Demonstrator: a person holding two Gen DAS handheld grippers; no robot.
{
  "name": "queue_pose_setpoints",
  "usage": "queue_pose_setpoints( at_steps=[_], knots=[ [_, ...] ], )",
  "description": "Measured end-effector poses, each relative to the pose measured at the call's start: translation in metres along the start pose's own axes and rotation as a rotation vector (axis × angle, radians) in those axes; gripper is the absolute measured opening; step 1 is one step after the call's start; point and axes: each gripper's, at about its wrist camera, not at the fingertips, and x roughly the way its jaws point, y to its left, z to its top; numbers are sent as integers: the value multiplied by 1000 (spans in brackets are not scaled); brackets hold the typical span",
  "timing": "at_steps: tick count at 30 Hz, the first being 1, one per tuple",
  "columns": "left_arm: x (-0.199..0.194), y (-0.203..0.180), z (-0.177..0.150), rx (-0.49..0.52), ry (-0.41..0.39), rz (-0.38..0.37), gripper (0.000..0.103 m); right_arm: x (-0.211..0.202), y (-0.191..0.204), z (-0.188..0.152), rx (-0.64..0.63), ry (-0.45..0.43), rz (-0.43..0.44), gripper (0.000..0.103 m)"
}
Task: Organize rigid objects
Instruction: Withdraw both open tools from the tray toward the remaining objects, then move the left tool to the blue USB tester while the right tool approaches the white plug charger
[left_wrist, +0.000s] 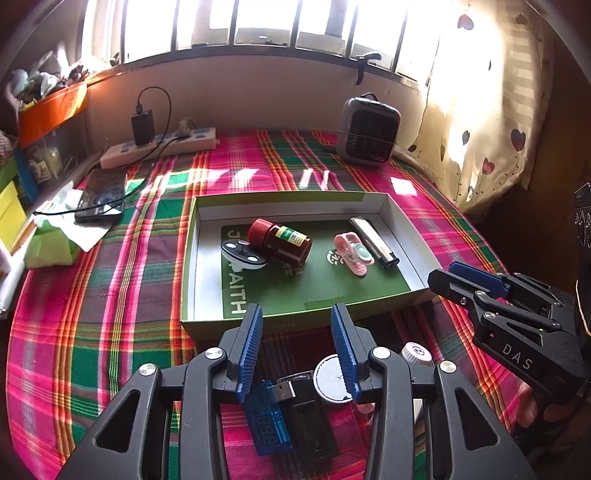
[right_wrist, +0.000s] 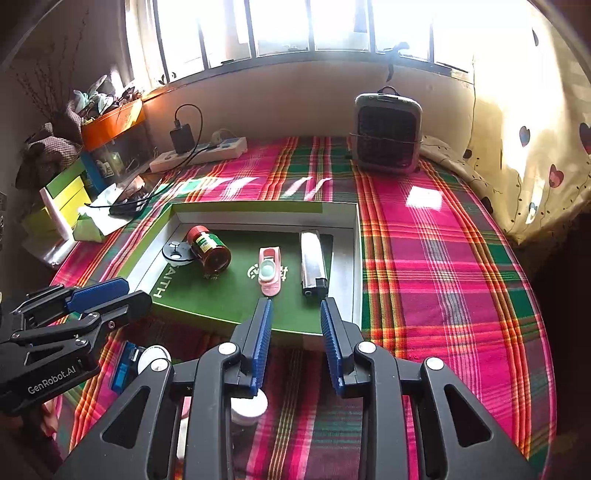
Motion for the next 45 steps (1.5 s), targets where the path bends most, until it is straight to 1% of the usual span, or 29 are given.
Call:
queue_pose_setpoints(
  at_steps=[4,15,21,28,36,40,45],
  knots=[
    [-7,0,-9,-7,-2,-7,38,-7,2,-8,-2,-4,2,31],
    [-23,12,-31,-47,-8,9,38,-18,11,-29,-12,6,22,33],
    [-32,24,-40,-86,-20,10,38,-21,16,-43,0,34,72,38],
    [-31,36,-52,-124,-10,10,39,-25,32,-55,-28,58,90,45],
    [-31,47,-64,-146,4,8,39,-15,46,-64,-27,105,88,51],
    [-31,51,-67,-155,7,3,39,-11,50,-65,-17,115,84,57],
    [-29,54,-69,-156,17,-11,39,-4,55,-67,-16,127,65,59]
  ],
)
